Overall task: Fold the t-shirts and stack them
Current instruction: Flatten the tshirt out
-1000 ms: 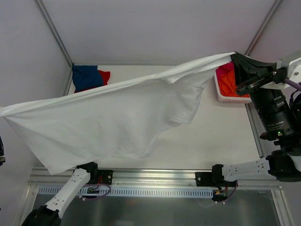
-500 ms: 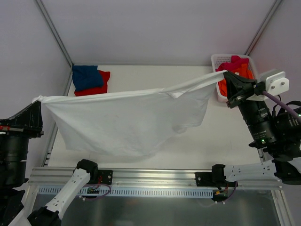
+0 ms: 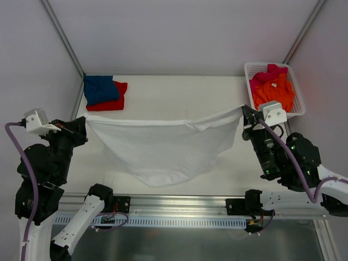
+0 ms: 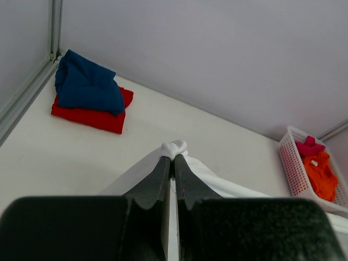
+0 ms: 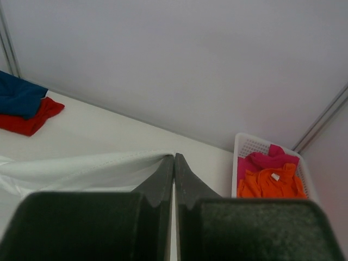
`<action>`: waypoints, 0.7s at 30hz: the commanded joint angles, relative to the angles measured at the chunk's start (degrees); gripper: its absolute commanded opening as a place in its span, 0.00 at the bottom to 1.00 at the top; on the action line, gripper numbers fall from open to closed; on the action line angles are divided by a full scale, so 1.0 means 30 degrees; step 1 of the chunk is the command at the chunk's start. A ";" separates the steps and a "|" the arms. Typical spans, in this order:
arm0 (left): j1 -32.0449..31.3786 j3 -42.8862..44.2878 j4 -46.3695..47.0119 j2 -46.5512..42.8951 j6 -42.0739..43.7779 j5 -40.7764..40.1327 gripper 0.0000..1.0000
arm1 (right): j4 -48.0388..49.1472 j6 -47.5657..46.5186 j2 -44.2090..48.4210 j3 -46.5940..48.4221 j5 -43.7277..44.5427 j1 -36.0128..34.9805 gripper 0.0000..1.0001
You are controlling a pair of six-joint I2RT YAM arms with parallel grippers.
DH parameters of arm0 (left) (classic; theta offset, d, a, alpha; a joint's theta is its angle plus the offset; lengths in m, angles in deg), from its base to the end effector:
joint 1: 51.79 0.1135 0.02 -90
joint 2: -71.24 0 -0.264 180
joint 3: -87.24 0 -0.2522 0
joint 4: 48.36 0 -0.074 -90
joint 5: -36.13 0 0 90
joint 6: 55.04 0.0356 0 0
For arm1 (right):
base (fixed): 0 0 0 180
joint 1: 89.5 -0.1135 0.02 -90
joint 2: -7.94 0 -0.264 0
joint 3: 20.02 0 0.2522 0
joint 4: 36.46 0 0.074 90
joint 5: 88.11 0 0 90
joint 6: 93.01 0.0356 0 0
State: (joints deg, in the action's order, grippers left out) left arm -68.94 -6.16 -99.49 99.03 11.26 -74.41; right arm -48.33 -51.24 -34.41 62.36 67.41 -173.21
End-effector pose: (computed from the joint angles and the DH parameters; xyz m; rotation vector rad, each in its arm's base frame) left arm 0.0261 0.0050 0.4667 -0.3758 1.4041 -0.3265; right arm 0.0428 0.0921 0.4954 -0.4457 1.3004 -0.0976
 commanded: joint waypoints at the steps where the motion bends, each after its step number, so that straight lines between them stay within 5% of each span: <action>1: 0.0208 -0.1333 0.2256 -0.0445 -0.0361 -0.0596 0.00 | 0.0952 0.1220 0.0580 -0.0664 0.1509 0.0447 0.00; 11: 0.0208 -0.5088 0.4717 0.0080 -0.0390 -0.0772 0.00 | -0.0655 0.4431 -0.0149 -0.2922 0.0957 0.3082 0.00; 14: 0.0208 -0.5733 0.5246 0.0665 -0.0360 -0.0626 0.00 | -0.3700 0.6869 -0.0793 -0.2747 -0.0973 0.5131 0.00; 21: 0.0208 -0.6789 0.7908 0.2715 -0.0272 -0.0451 0.00 | -0.4556 1.0036 -0.3161 -0.2600 -0.7527 1.0696 0.00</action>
State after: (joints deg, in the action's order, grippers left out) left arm -68.94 -25.89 -83.40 104.63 10.49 -75.44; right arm -60.50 -28.29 -41.06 53.24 56.00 -146.06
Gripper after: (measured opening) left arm 0.017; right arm 0.009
